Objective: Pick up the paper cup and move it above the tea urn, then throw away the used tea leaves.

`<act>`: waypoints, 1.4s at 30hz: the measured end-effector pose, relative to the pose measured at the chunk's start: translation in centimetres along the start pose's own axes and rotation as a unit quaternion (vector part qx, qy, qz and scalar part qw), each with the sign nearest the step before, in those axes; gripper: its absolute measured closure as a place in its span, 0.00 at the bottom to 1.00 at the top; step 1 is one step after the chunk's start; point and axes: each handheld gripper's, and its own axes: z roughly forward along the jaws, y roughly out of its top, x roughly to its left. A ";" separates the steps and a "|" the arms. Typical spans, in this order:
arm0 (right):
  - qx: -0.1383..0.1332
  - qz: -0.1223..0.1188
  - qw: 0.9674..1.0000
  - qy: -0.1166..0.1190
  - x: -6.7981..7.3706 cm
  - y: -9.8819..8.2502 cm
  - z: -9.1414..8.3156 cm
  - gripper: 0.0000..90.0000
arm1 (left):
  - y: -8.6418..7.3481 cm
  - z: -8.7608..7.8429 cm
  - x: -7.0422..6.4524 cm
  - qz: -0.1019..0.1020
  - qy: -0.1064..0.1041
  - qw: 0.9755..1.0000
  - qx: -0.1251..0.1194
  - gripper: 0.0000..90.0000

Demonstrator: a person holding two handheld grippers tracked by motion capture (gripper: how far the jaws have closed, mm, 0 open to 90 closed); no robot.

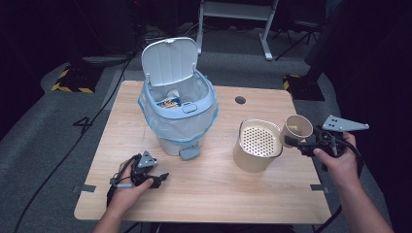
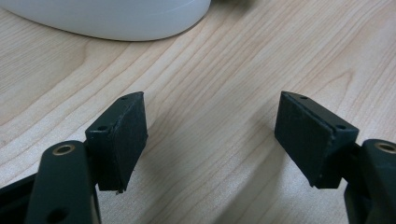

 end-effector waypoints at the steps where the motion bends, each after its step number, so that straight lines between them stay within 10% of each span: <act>1: 0.000 0.000 1.000 0.000 0.0 0.0 0.0 0.32 | 0.0 0.0 0.0 0.000 0.000 1.000 0.000 0.29; 21: 0.007 -0.023 1.000 0.010 -0.6 2.9 4.8 0.32 | 0.0 0.0 0.0 0.000 0.000 1.000 0.000 0.29; 31: 0.032 -0.109 0.993 -0.027 -1.0 3.7 6.5 0.34 | 0.0 0.0 0.0 0.000 -0.001 1.000 0.000 0.28; 42: 0.030 -0.083 0.996 -0.008 -2.1 3.7 8.2 0.34 | 0.0 0.0 0.0 0.000 0.000 1.000 0.000 0.29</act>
